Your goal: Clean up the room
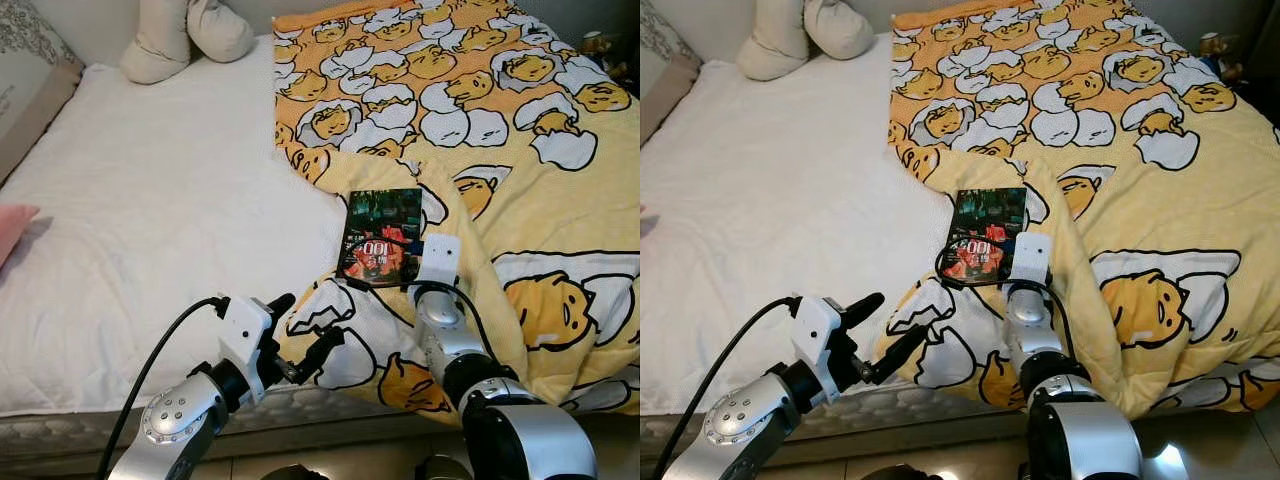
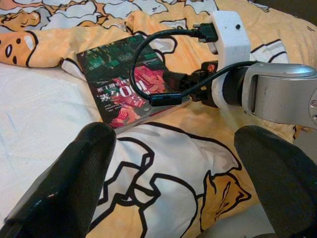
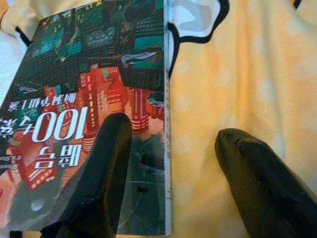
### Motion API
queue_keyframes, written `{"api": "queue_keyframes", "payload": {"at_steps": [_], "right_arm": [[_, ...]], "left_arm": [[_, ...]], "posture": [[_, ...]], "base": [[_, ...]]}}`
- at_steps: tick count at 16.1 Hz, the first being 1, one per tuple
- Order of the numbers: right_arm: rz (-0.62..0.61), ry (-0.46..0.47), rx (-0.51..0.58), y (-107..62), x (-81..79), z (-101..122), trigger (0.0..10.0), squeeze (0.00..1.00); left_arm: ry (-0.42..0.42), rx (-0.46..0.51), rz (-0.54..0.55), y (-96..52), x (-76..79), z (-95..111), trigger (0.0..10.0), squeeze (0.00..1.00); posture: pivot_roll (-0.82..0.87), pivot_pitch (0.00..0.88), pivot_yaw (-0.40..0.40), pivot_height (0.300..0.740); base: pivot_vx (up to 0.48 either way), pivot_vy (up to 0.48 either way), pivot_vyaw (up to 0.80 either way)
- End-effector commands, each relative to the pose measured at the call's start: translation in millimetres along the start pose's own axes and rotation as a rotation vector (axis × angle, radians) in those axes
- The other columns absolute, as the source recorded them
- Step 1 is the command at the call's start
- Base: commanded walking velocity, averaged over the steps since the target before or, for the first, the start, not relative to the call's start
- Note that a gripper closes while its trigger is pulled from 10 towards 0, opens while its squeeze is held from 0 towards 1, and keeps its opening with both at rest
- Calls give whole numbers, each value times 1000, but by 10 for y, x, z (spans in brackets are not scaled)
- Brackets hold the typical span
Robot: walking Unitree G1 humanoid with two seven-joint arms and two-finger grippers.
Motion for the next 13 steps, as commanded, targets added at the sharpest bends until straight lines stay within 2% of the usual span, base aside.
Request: {"api": "queue_keyframes", "payload": {"at_steps": [1, 5, 8, 9, 11, 13], "right_arm": [[19, 18, -41, -23, -76, -99, 10000, 1000], [54, 34, -49, -26, -136, -103, 10000, 1000], [65, 12, -61, -32, -174, -125, 10000, 1000], [71, 22, -72, -37, -184, -147, 10000, 0], [95, 17, -80, -42, -227, -160, 10000, 0], [111, -35, -29, -32, -271, -60, 10000, 0]], "left_arm": [[20, -6, 10, -34, -41, 2, 10000, 0], [21, -7, 14, -40, -43, 6, 10000, 0], [21, -9, 15, -43, -39, 3, 10000, 0], [20, -9, 17, -46, -36, 5, 10000, 0], [20, -12, 18, -48, -38, 0, 10000, 0], [20, -14, 19, -56, -38, -5, 10000, 0]], "posture": [[40, 89, 205, 740], [43, 93, 204, 740], [44, 95, 204, 740], [49, 100, 205, 740], [50, 101, 205, 740], [49, 96, 203, 740]], "base": [[0, 0, 0], [0, 0, 0], [0, 0, 0], [0, 0, 0], [0, 0, 0], [0, 0, 0]]}}
Point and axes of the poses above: a point about 5 cm out from each wrist's last joint towards the gripper, its own y axis pointing out of the wrist towards the gripper, its own z axis along the axis of the wrist's last joint, x = y × z, the point moved 6 cm from there along y, pointing out of the wrist towards the gripper, and after that the axes turned 12 degrees about y, right-handed, at the moved point
